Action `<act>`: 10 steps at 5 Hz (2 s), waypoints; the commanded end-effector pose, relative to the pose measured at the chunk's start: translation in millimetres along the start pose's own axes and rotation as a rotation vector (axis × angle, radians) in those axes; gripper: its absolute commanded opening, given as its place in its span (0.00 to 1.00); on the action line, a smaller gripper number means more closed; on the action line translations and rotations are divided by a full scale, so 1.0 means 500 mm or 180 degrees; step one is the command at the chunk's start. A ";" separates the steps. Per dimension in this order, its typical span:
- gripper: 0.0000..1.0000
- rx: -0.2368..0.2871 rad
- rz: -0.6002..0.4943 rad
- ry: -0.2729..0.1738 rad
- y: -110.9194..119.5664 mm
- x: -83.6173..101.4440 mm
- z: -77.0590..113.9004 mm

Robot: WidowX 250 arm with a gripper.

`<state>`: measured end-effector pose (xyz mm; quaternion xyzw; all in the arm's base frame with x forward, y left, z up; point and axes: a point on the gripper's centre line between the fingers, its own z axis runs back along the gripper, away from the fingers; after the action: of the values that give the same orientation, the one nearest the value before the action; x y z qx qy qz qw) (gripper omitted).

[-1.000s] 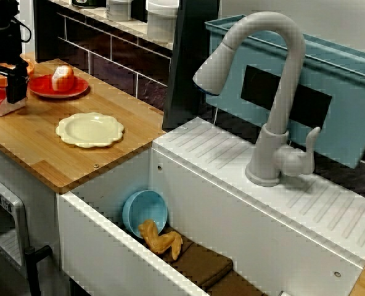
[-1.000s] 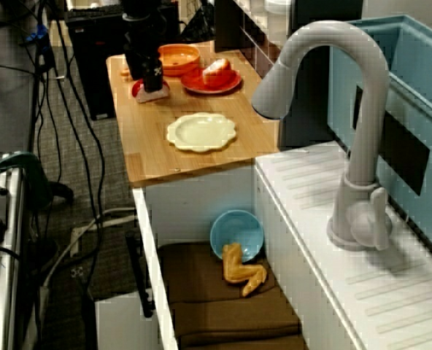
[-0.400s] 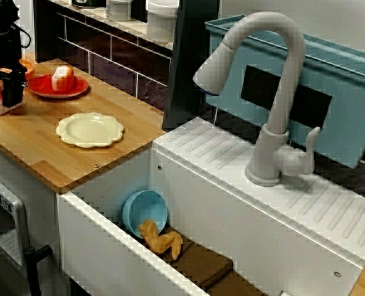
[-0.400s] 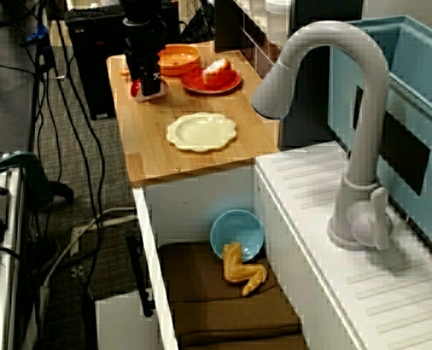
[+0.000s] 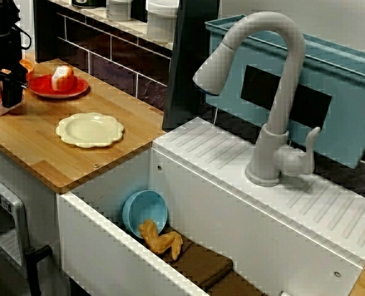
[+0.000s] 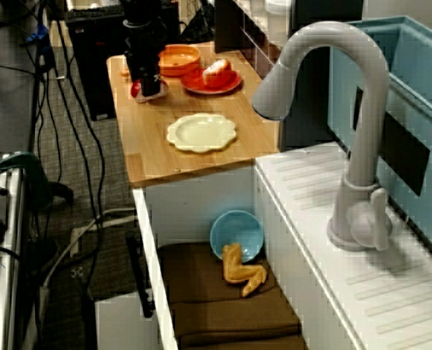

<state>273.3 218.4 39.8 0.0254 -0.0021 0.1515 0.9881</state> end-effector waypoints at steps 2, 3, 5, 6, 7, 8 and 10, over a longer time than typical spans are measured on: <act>0.00 -0.0227 -0.0096 -0.0302 -0.049 0.075 0.170; 0.00 -0.0299 -0.0166 -0.0347 -0.067 0.082 0.212; 0.00 -0.0459 -0.0332 -0.0422 -0.099 0.081 0.296; 0.00 -0.0500 -0.0341 -0.0438 -0.114 0.082 0.326; 0.00 -0.0441 -0.0381 -0.0457 -0.134 0.085 0.351; 0.00 -0.0463 -0.0438 -0.0510 -0.147 0.081 0.381; 0.00 -0.0402 -0.0644 -0.0494 -0.198 0.091 0.415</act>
<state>350.0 121.6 216.6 -0.0388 -0.0476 0.0527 0.9967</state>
